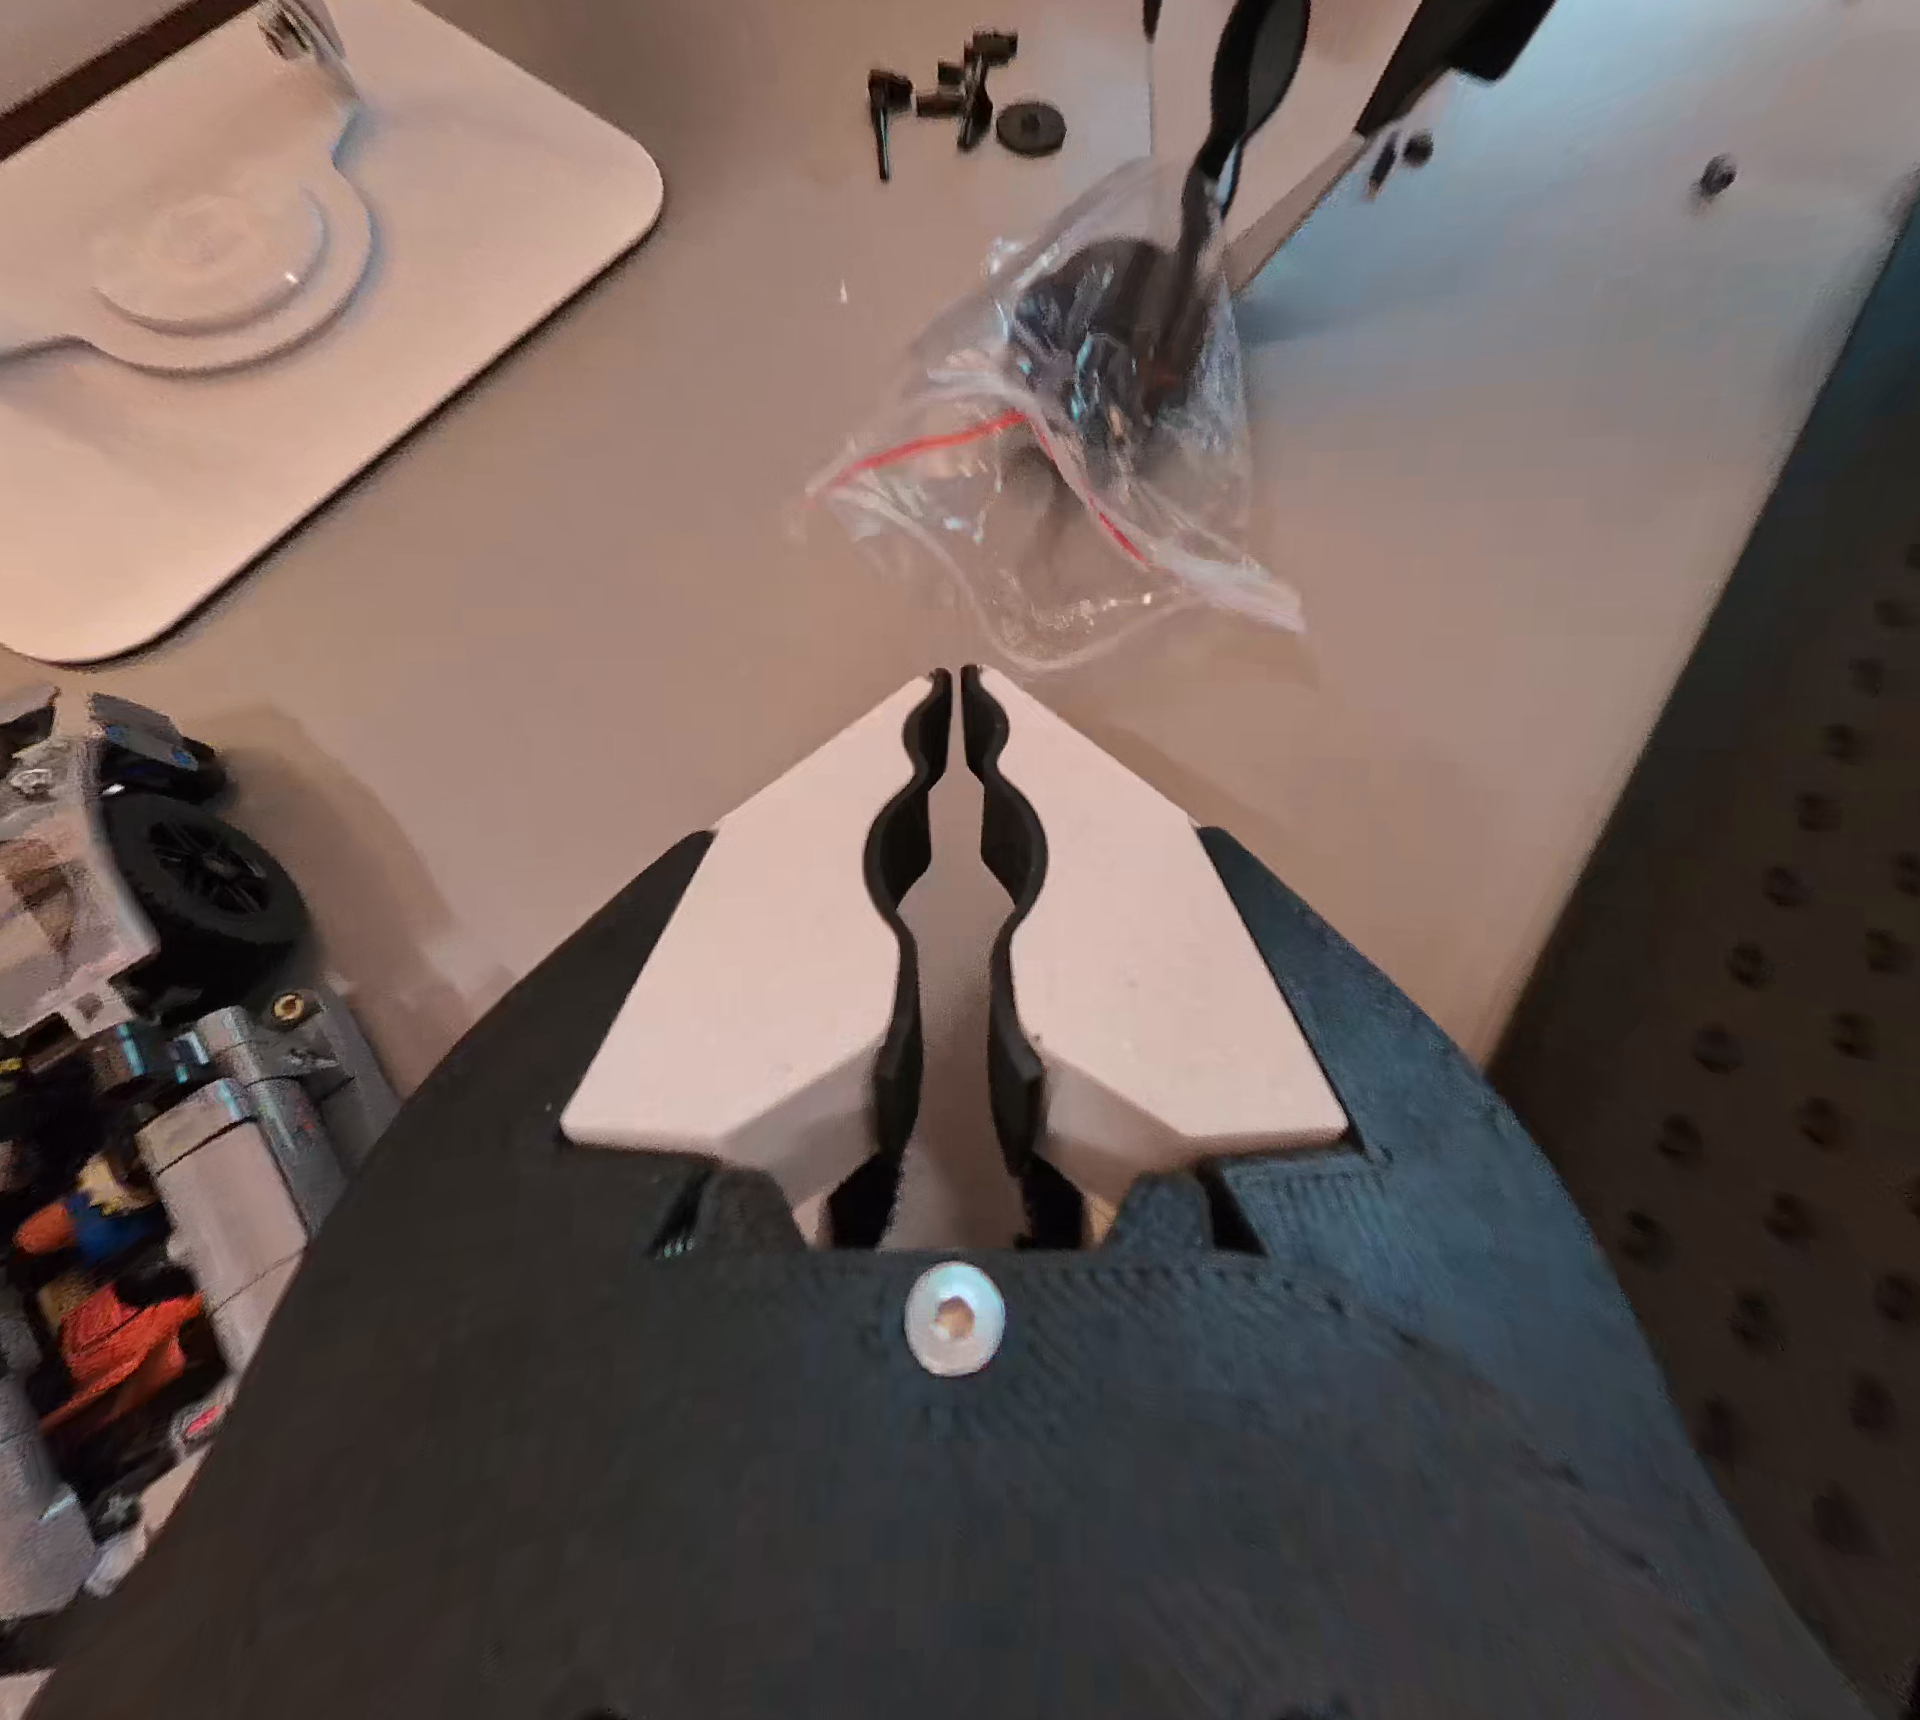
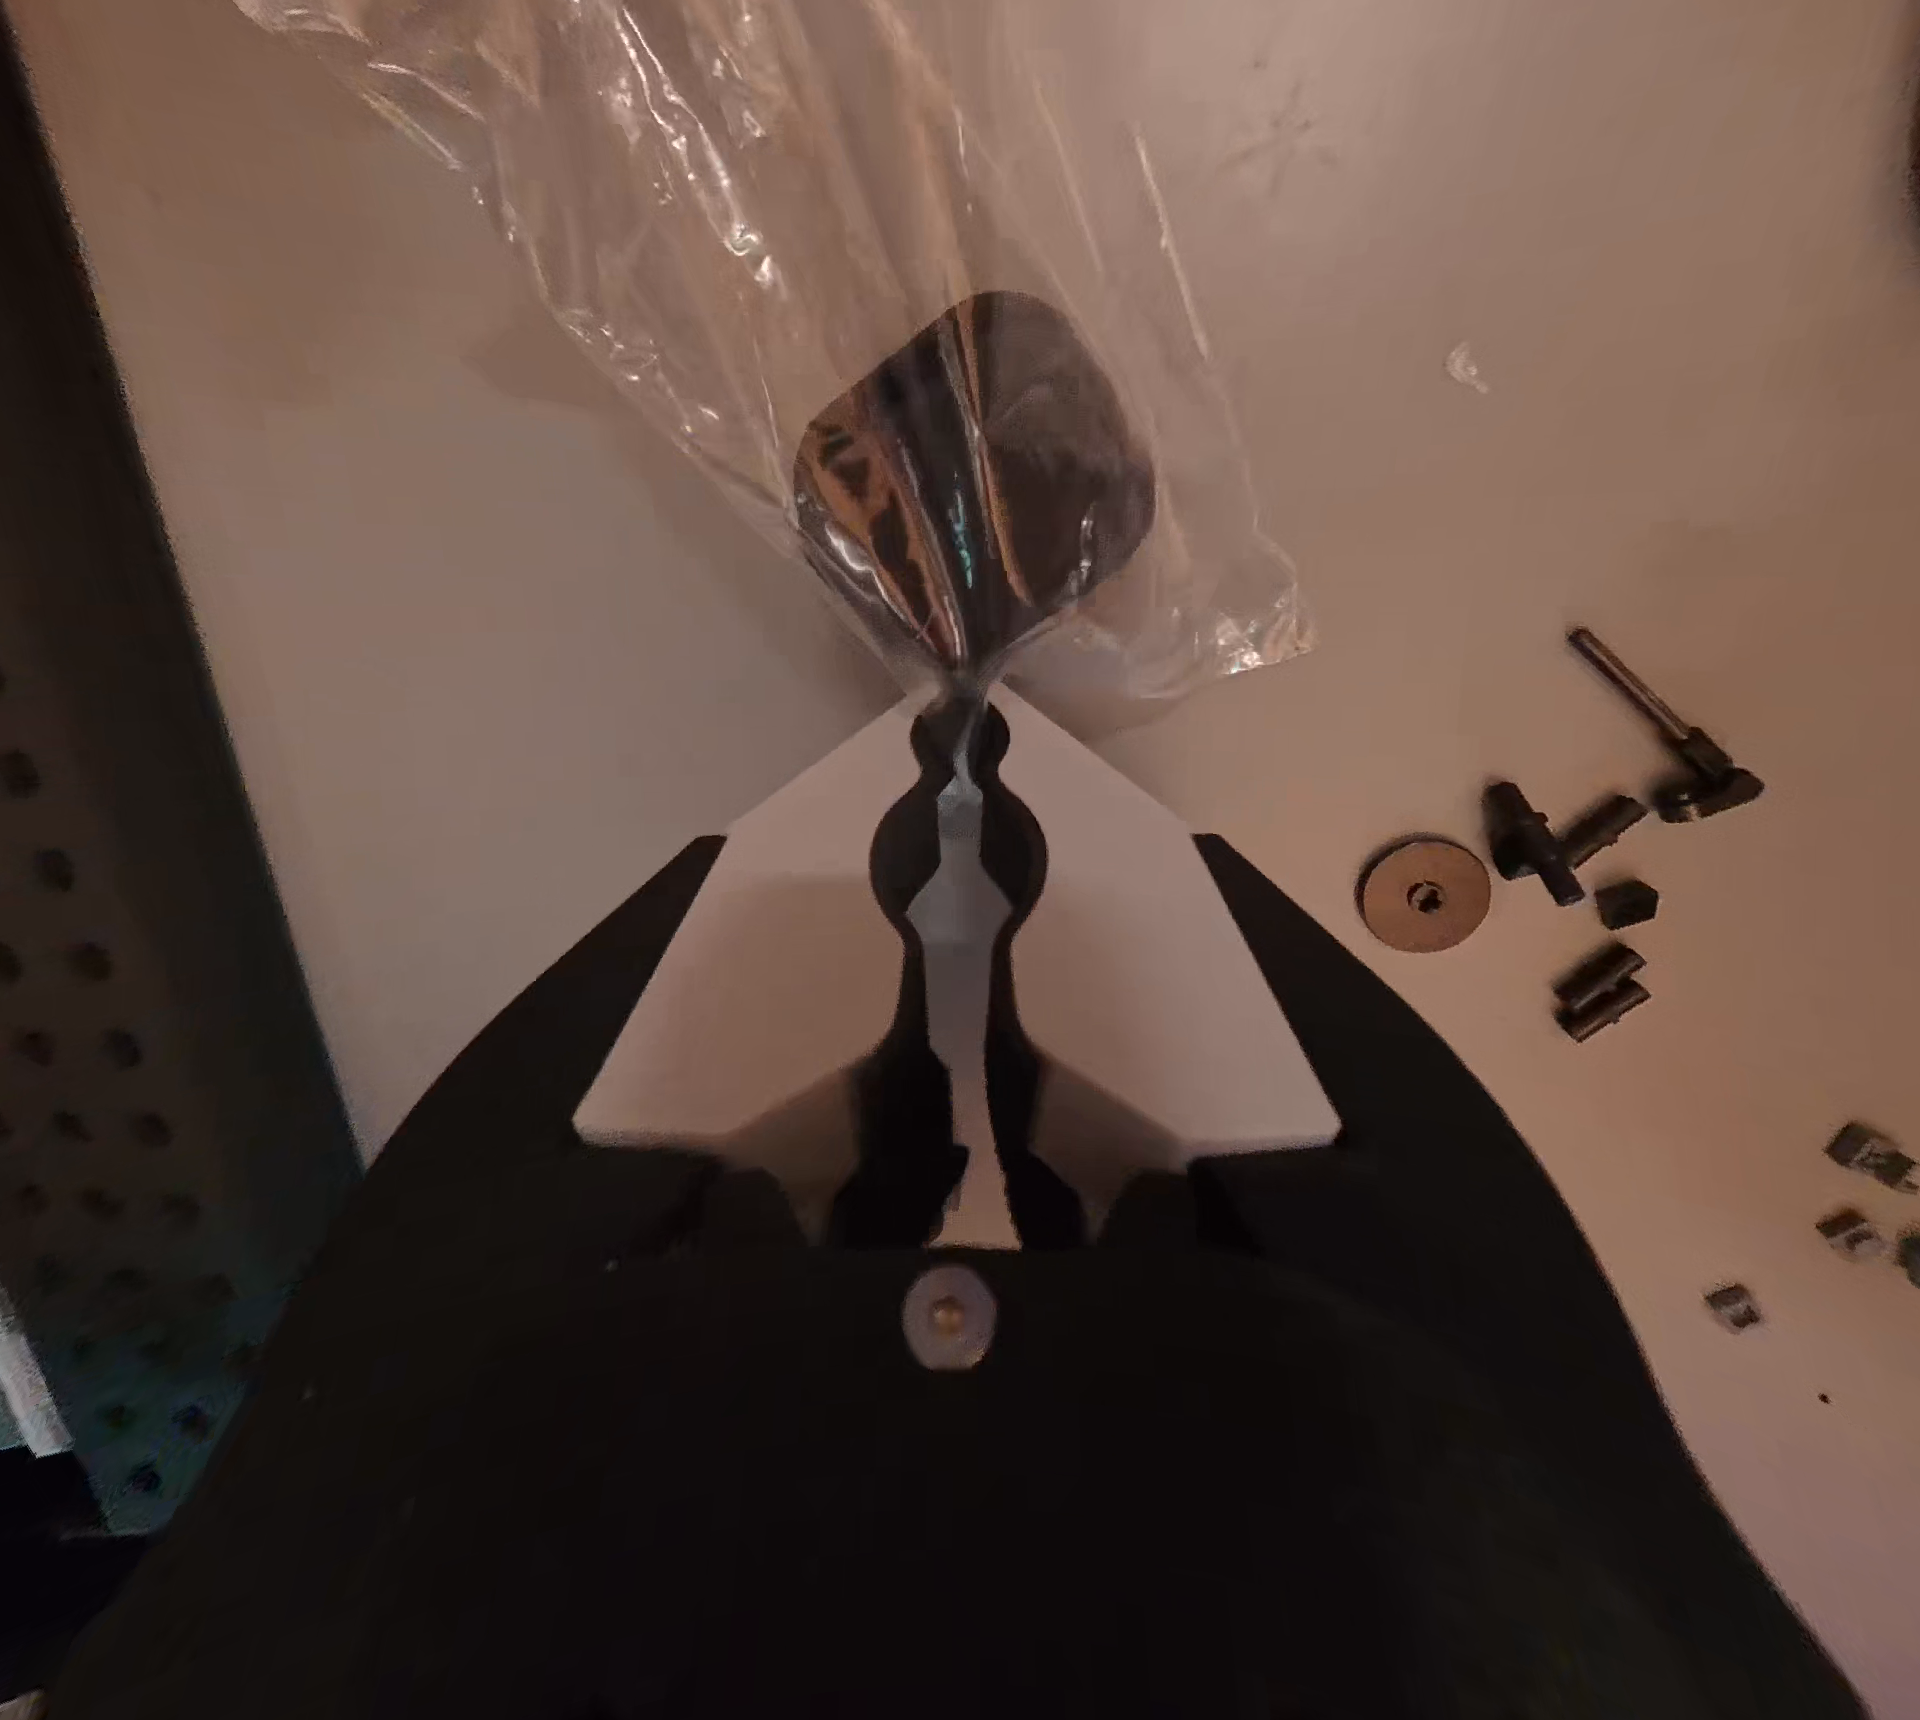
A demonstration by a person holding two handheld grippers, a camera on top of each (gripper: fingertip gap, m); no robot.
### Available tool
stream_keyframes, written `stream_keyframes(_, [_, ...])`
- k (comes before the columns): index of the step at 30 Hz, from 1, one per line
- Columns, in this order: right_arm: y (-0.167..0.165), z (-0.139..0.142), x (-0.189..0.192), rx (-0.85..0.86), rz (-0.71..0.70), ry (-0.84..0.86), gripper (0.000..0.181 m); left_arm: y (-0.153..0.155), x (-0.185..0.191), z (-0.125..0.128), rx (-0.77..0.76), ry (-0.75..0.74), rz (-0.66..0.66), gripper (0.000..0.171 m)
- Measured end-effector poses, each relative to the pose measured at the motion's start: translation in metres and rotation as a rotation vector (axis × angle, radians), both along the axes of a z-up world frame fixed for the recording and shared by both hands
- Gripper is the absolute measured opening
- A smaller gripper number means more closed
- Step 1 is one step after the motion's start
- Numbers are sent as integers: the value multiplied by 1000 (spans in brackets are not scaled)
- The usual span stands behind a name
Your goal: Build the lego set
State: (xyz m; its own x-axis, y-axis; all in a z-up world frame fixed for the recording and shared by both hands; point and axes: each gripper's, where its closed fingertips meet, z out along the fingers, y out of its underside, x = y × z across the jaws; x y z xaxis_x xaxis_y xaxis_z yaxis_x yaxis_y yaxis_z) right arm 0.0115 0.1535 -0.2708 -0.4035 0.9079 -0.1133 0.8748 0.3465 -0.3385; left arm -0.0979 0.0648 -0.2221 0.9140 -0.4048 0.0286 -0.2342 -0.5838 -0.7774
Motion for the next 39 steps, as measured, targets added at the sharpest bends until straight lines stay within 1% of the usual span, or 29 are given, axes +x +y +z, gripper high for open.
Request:
stream_keyframes(3, [3,2,1,47,20,1,0,2,-4,17,78,-20,20,2])
stream_keyframes(5, [10,5,0,122,30,23,0,4,-7,32,148,-40,41,4])
stream_keyframes(8, [18,20,-7,243,60,94,0,5,-8,53,220,-108,46,7])
stream_keyframes(11, [27,36,-10,384,84,119,0,9,-6,62,225,-145,47,11])
stream_keyframes(14, [31,47,-16,446,83,169,0,17,-2,66,206,-144,41,12])
stream_keyframes(17, [38,58,-19,532,95,205,0,27,3,66,176,-132,25,14])
stream_keyframes(19, [40,68,-20,588,104,228,0,35,7,65,168,-153,12,14])
stream_keyframes(22, [42,84,-25,669,121,275,0,49,12,61,144,-245,-3,16])
stream_keyframes(24, [34,94,-30,676,162,346,0,60,16,62,134,-319,-3,17])
stream_keyframes(27, [31,101,-34,714,192,398,0,78,19,56,102,-349,-3,21])
stream_keyframes(29, [25,104,-37,734,218,437,0,89,22,53,96,-412,-16,25])
stream_keyframes(31, [22,109,-40,762,231,472,0,98,25,48,67,-507,-21,33])
stream_keyframes(34, [15,117,-46,768,238,523,0,105,32,41,13,-660,-65,40])
stream_keyframes(37, [17,114,-48,787,237,518,0,110,38,34,-6,-737,-100,36])
stream_keyframes(39, [18,115,-49,794,231,530,0,110,44,34,-15,-778,-140,36])
